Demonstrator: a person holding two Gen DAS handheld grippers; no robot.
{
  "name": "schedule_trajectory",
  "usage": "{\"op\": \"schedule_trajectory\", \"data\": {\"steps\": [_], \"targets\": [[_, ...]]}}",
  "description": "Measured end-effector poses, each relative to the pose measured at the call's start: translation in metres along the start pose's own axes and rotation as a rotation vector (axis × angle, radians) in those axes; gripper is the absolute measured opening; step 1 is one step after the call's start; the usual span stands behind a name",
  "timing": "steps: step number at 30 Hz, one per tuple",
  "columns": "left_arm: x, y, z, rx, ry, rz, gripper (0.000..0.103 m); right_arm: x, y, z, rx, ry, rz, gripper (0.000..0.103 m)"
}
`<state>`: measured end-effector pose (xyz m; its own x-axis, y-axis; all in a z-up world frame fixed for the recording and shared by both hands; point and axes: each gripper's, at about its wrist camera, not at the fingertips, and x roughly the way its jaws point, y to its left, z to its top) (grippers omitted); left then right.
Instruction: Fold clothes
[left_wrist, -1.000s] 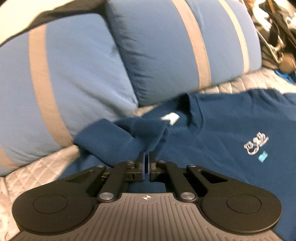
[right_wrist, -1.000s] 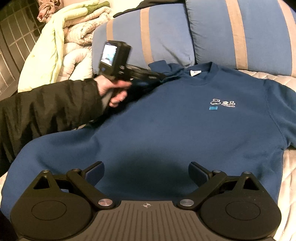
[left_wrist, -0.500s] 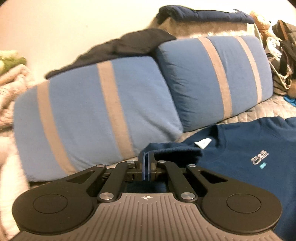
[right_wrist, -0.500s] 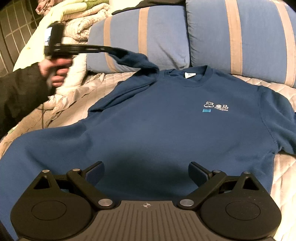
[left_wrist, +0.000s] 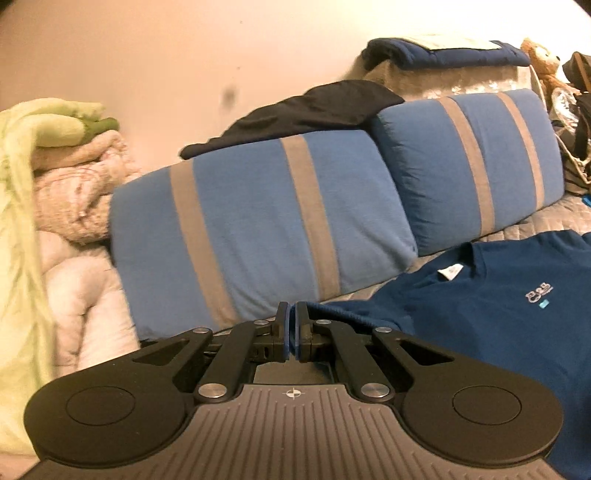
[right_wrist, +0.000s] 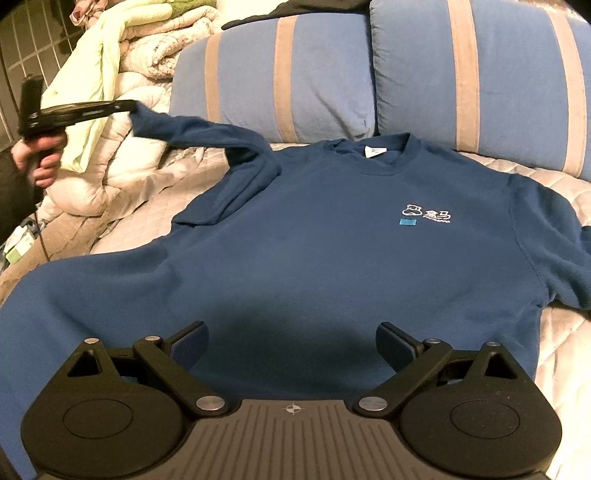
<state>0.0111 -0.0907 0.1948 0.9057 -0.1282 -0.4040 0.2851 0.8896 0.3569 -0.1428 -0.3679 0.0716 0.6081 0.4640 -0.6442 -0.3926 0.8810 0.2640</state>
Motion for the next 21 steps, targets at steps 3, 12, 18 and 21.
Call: {"op": "schedule_trajectory", "data": {"steps": [3,12,18,21], "targets": [[-0.011,0.01,-0.01,0.007,0.005,0.021,0.003,-0.001,0.0,0.0,-0.001,-0.001,-0.008,0.098],[-0.023,0.027,-0.065,0.049,0.091,0.106,0.003,-0.002,0.001,-0.001,0.0,-0.006,-0.026,0.098],[-0.024,0.041,-0.092,0.016,0.159,0.196,0.006,-0.002,0.002,0.0,0.003,-0.003,-0.026,0.098],[-0.024,0.049,-0.105,-0.015,0.193,0.24,0.019,-0.002,0.001,-0.001,0.009,-0.006,-0.025,0.098]]}}
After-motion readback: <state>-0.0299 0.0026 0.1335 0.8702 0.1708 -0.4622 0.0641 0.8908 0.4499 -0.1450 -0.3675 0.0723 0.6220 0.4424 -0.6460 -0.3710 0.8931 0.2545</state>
